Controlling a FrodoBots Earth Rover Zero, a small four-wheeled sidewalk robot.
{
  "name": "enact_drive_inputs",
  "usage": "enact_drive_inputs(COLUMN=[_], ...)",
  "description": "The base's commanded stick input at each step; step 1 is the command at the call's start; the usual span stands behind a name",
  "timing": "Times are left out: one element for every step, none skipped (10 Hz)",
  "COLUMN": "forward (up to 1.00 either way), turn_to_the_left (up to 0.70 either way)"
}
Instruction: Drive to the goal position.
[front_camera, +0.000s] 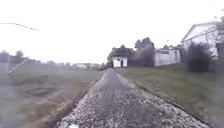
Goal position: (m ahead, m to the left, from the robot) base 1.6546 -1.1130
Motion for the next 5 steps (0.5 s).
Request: enact_drive_inputs(forward=[0.96,0.98,1.0,1.0,1.0], turn_to_the_left=[0.0,0.0,0.0,0.0,0.0])
